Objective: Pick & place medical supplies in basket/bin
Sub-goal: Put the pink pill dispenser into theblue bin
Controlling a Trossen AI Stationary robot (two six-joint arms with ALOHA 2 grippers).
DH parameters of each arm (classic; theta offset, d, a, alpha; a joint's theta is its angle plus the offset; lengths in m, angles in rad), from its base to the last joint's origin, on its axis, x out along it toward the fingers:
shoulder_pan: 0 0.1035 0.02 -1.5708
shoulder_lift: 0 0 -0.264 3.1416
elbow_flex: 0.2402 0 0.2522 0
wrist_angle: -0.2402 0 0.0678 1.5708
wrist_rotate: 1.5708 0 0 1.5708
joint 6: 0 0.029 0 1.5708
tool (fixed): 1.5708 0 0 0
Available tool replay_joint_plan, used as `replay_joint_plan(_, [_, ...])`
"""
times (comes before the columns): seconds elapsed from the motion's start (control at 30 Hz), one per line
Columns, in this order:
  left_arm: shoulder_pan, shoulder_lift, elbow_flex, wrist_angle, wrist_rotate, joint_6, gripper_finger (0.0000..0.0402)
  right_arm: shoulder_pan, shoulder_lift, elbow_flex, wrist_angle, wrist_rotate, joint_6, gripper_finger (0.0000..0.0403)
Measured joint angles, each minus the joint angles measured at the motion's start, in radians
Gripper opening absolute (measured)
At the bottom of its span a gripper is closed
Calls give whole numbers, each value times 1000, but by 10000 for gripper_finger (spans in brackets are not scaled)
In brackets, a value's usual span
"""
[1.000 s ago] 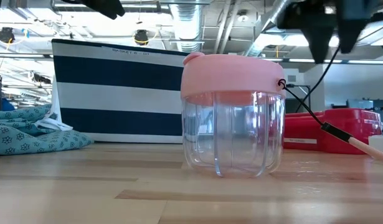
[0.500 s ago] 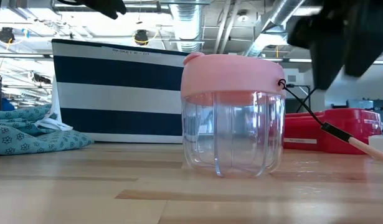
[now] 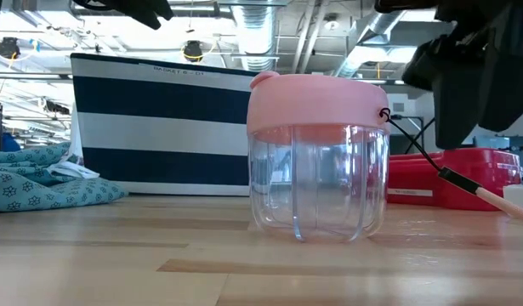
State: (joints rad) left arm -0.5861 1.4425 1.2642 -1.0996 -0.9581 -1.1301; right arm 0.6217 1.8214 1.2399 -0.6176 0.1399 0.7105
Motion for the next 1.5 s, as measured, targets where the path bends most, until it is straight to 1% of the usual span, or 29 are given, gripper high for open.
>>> replay_joint_plan(0.07, [0,0,0,0,0,1,173,-5,0,-32,93,-5,5,214])
replay_joint_plan(0.13, [0,0,0,0,0,2,173,-9,0,-49,150,-11,8,214])
replay_joint_plan(0.27, [0,0,0,0,2,4,173,-20,0,-93,159,-7,10,214])
replay_joint_plan(0.4, [0,0,0,-1,5,7,173,-23,0,-123,200,-7,48,214])
replay_joint_plan(0.6, [0,0,0,-1,5,7,173,-28,0,-179,328,-12,50,214])
replay_joint_plan(0.7, [0,0,0,-1,5,7,173,-28,3,-184,336,-12,50,214])
replay_joint_plan(0.77, [0,0,0,-1,5,8,173,-35,33,-182,366,-15,50,214])
replay_joint_plan(0.83, [0,0,0,-1,6,8,173,-34,39,-188,343,-17,50,213])
replay_joint_plan(0.9, [-1,0,0,-2,7,8,173,-40,73,-178,411,-37,51,208])
replay_joint_plan(0.93, [-2,0,0,-4,8,8,173,-43,84,-180,408,-39,48,204])
replay_joint_plan(1.03, [-6,0,0,-6,7,8,173,-49,112,-173,416,-56,49,186])
replay_joint_plan(1.1, [-9,0,0,-9,4,11,173,-55,114,-173,414,-64,44,167])
replay_joint_plan(1.2, [-11,0,0,-8,8,11,173,-66,98,-170,389,-71,28,127])
replay_joint_plan(1.37, [-11,0,0,-9,4,19,173,-81,59,-175,311,-79,22,50])
replay_joint_plan(1.43, [-11,0,0,-9,3,22,173,-82,47,-175,304,-81,15,20])
replay_joint_plan(1.5, [-11,0,0,-9,2,22,173,-81,31,-175,288,-81,10,7])
